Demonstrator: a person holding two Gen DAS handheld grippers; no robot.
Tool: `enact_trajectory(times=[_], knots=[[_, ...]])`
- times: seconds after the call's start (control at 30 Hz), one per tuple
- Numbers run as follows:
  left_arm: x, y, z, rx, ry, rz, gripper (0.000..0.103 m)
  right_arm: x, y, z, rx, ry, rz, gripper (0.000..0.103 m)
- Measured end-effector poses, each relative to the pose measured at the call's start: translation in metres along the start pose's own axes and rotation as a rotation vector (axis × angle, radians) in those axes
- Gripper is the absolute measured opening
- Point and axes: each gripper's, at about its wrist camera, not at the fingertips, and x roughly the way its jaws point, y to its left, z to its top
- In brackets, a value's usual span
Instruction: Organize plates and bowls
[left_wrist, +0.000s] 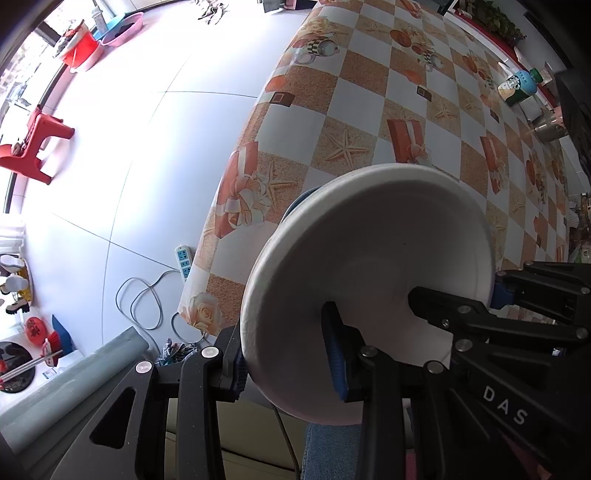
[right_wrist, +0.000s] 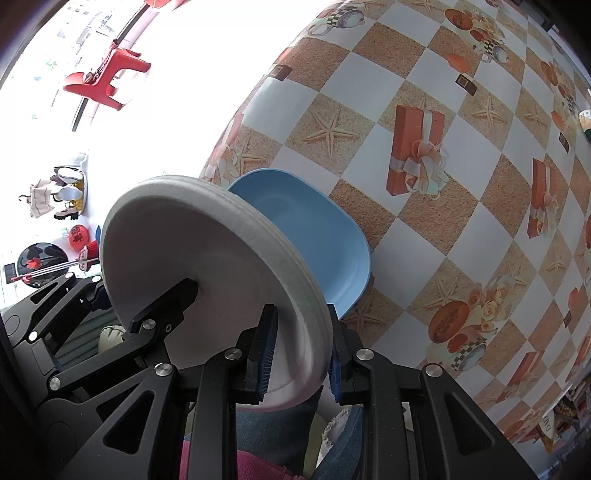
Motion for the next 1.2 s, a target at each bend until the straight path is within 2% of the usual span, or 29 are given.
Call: enact_trajectory(times=[0.33, 0.63, 1.2], knots=[[0.011, -0.002, 0.0, 0.006, 0.022, 0.001, 0.038, 0.006, -0.002, 0.002, 0.005, 0.017, -0.001, 0.027], [0.042, -0.002, 0.005, -0.01, 0.065, 0.007, 0.037, 0.033, -0.009, 0.01, 0.026, 0.039, -0.011, 0.027], [0.068, -0.003, 0.007, -0.017, 0.053, 0.015, 0.039, 0.05, -0.016, 0.005, 0.035, 0.026, -0.052, 0.028]])
